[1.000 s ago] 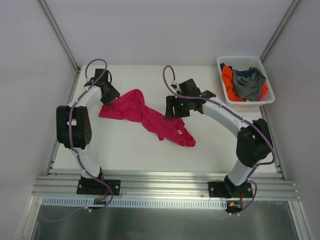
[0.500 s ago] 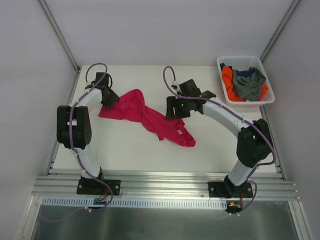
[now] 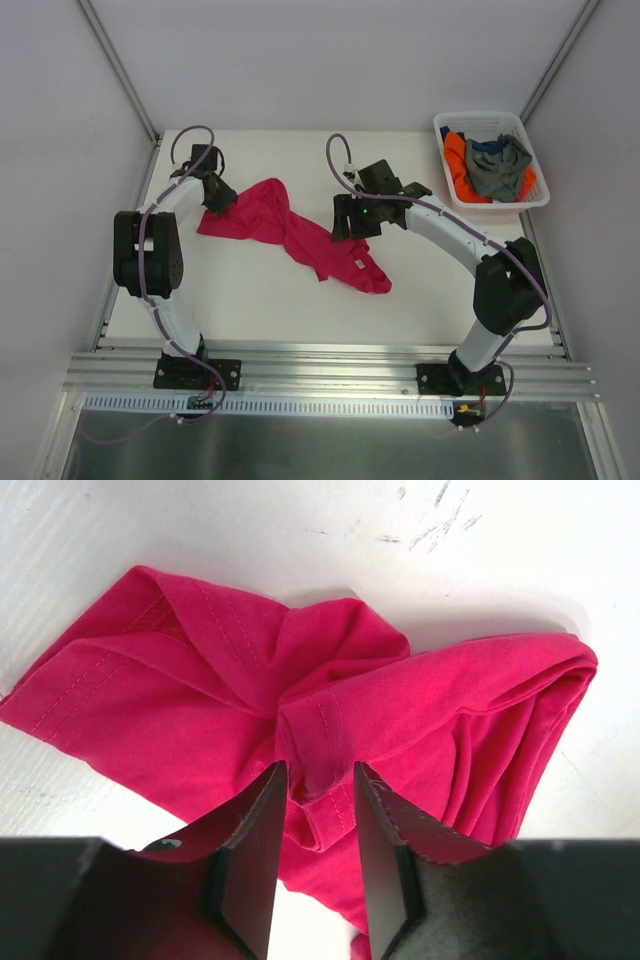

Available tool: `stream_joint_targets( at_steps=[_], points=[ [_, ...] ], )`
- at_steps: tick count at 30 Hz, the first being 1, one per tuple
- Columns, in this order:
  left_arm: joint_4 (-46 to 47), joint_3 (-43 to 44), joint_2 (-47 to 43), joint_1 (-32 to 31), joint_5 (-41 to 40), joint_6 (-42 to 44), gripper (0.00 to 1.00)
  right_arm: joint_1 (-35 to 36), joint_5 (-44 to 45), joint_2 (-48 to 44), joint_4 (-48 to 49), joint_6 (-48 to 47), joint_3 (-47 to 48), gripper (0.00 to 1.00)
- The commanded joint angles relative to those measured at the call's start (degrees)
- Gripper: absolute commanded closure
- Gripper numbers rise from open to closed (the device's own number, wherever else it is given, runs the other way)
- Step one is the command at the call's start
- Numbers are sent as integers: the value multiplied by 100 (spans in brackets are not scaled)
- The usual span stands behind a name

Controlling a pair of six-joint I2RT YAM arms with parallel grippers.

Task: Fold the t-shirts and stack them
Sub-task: Flatten the tshirt out

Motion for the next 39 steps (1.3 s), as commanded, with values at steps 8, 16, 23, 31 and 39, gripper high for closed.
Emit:
stream_joint_targets(
  at_steps=[8,16,23,31,39],
  points=[
    [133,239,-169,-48,47,-23,82,-18,28,-257,-128,-56,35,35],
    [133,405,-125,-48,100,-23,100,78,-340,-362,-67,-64,115,36],
    [159,828,-239,-66,240,-14,100,746,-333,-416,-136,-625,106,36],
    [159,652,-336,-92,267,-173,100,1028,412,164,-401,-882,-96,35],
    [159,503,-450,-92,144,-102,100,1028,652,1113,-560,-662,404,37]
  ],
)
